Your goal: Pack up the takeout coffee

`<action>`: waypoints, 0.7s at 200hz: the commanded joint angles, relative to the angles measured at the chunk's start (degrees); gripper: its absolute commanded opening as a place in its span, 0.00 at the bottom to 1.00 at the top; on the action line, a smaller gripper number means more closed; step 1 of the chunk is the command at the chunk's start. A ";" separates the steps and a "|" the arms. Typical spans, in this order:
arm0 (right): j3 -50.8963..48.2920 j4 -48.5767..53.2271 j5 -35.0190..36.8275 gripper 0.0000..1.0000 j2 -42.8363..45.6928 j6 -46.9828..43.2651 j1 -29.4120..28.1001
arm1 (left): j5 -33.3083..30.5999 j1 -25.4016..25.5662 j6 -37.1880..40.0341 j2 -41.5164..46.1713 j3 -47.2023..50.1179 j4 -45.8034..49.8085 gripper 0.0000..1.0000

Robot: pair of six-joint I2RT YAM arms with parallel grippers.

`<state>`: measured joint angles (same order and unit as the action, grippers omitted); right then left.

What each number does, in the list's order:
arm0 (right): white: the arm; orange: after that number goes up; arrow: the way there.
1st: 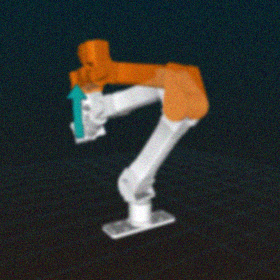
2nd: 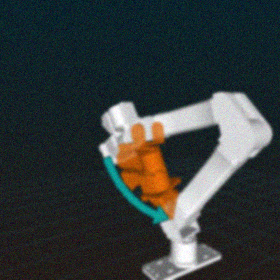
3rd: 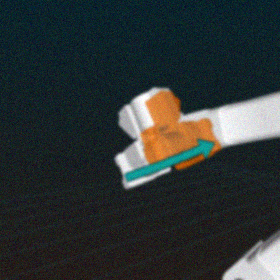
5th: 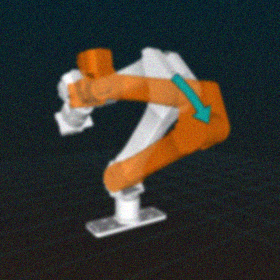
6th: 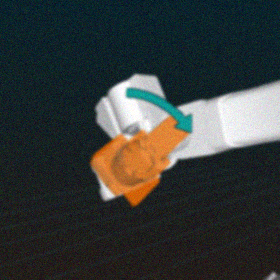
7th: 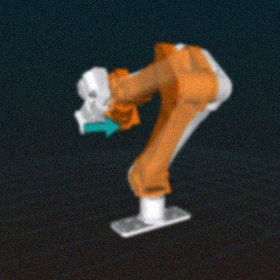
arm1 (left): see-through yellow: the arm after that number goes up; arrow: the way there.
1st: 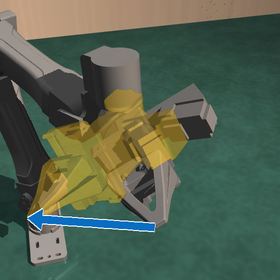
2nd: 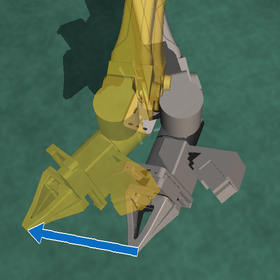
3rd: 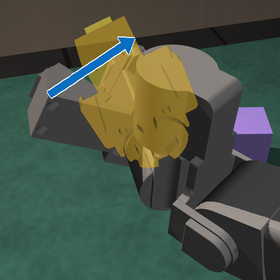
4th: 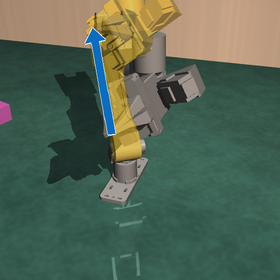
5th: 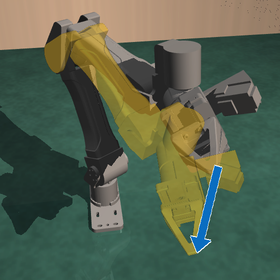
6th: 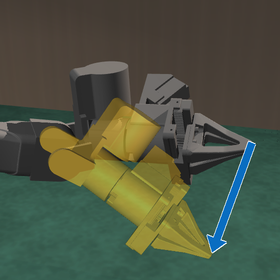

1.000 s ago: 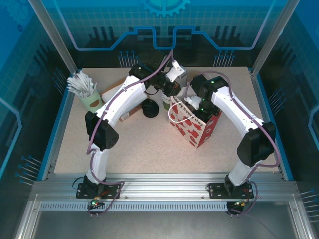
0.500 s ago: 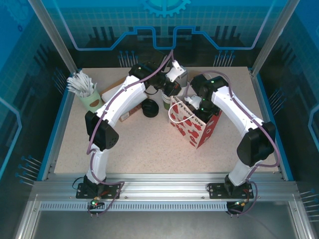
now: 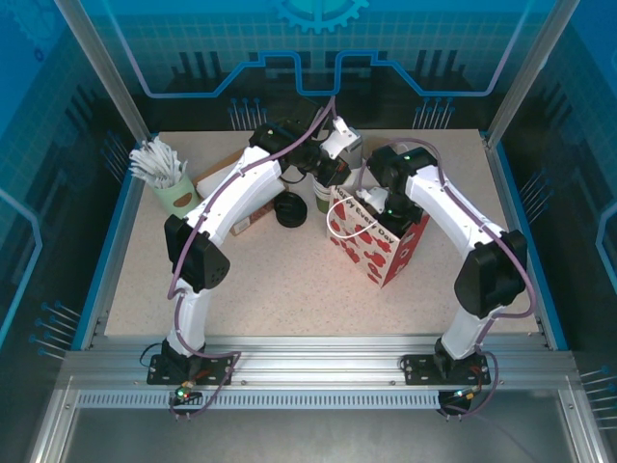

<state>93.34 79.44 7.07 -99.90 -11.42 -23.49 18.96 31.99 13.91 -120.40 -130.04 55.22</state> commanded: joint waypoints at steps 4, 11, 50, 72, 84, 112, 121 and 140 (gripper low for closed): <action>0.44 0.94 0.39 0.36 -0.73 -0.62 0.81 | 0.20 -0.41 1.11 -1.38 -1.01 2.27 0.05; 0.36 0.89 0.39 0.36 -0.74 -0.62 0.89 | 0.21 -0.41 1.14 -1.37 -1.01 2.22 0.05; -0.68 0.06 0.38 0.36 -1.08 -0.51 1.00 | 0.33 -0.38 1.05 -1.44 -0.87 2.17 0.05; -1.04 -0.25 0.35 0.36 -1.37 -0.36 1.08 | 0.34 -0.35 1.15 -1.50 -0.87 2.26 0.05; -1.30 -0.52 0.31 0.36 -1.46 -0.23 1.09 | 0.29 -0.43 1.20 -1.45 -0.91 2.33 0.05; -2.35 -1.07 0.37 0.36 -1.70 0.11 1.08 | 0.30 -0.43 1.13 -1.47 -0.83 2.34 0.05; -2.67 -1.39 0.35 0.36 -1.79 0.17 1.08 | 0.34 -0.39 1.15 -1.50 -0.79 2.34 0.05; -3.34 -2.04 0.23 0.36 -2.04 0.35 1.08 | 0.42 -0.39 1.22 -1.49 -0.83 2.27 0.05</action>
<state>91.31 77.54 7.07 -100.79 -10.98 -23.14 18.98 31.99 13.93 -120.40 -130.04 55.24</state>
